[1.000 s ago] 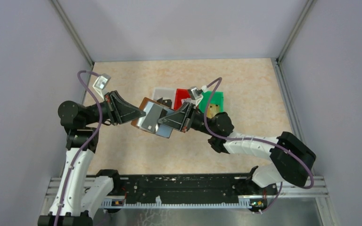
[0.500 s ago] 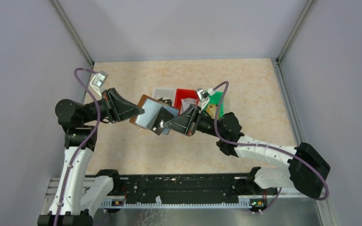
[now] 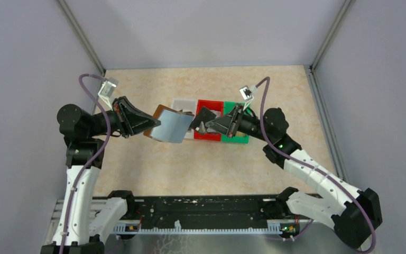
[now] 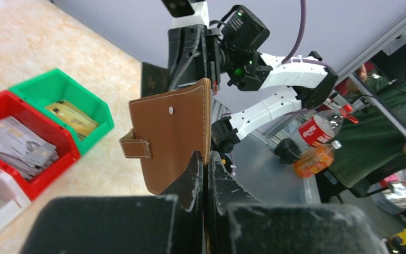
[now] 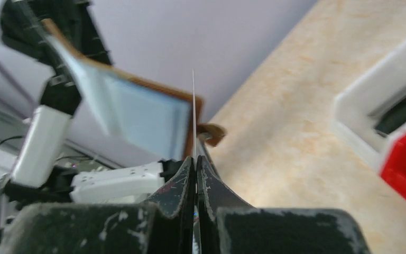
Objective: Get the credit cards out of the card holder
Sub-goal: Place the credit card in the storage box.
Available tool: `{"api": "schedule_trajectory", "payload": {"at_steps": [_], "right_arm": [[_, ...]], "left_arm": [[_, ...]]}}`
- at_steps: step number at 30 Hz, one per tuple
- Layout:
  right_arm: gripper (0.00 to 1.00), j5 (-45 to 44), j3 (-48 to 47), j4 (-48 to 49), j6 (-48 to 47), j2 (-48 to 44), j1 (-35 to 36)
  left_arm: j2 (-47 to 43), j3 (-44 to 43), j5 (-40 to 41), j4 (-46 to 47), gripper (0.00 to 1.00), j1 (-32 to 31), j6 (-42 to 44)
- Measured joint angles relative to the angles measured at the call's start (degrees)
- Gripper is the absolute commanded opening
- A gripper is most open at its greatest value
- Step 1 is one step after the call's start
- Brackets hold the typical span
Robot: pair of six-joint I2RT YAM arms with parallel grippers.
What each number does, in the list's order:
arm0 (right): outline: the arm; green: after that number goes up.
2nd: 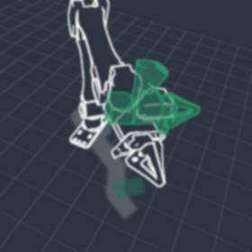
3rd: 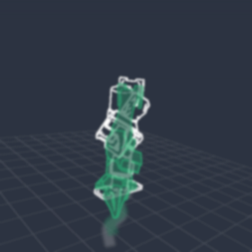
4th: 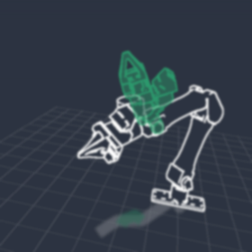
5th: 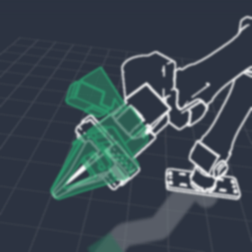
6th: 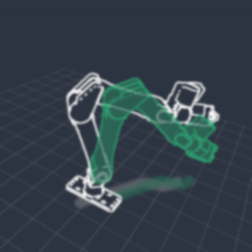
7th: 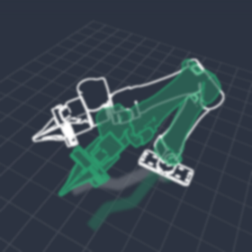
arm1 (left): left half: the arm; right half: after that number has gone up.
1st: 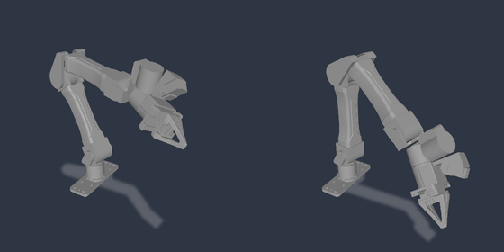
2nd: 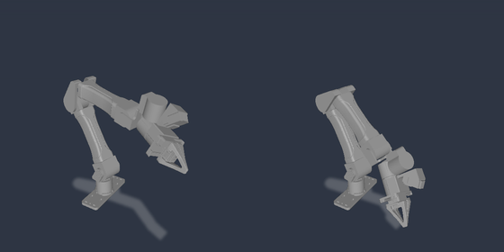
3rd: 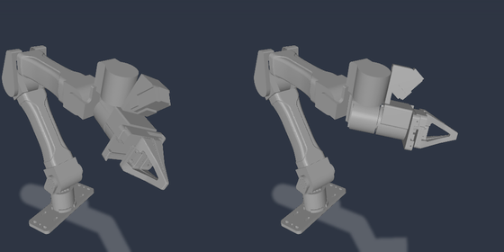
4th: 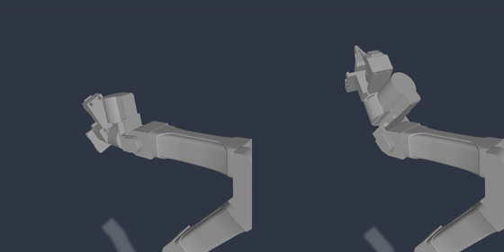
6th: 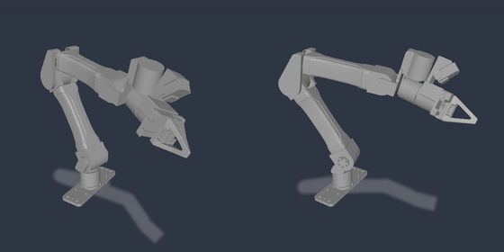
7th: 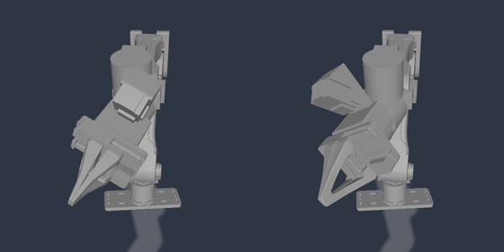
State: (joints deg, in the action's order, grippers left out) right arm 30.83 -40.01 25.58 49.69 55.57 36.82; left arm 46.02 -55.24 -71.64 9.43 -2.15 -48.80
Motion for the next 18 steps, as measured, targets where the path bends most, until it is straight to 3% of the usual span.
{"api": "schedule_trajectory", "payload": {"at_steps": [5, 10, 18], "right_arm": [[0.0, 0.6, -11.6, -18.8, -10.2, 6.9, -4.0], [0.0, 0.6, -21.8, -27.3, -17.2, 21.1, -5.2], [0.0, 1.3, -41.4, -34.5, -21.1, 50.2, -3.4]], "left_arm": [[-0.2, -6.8, 0.4, -11.7, 0.0, 0.0, 14.3], [-2.5, -12.1, 1.2, -22.6, 0.0, 0.0, 28.9], [-5.7, -12.8, 0.2, -28.1, 0.0, 0.0, 35.5]]}}
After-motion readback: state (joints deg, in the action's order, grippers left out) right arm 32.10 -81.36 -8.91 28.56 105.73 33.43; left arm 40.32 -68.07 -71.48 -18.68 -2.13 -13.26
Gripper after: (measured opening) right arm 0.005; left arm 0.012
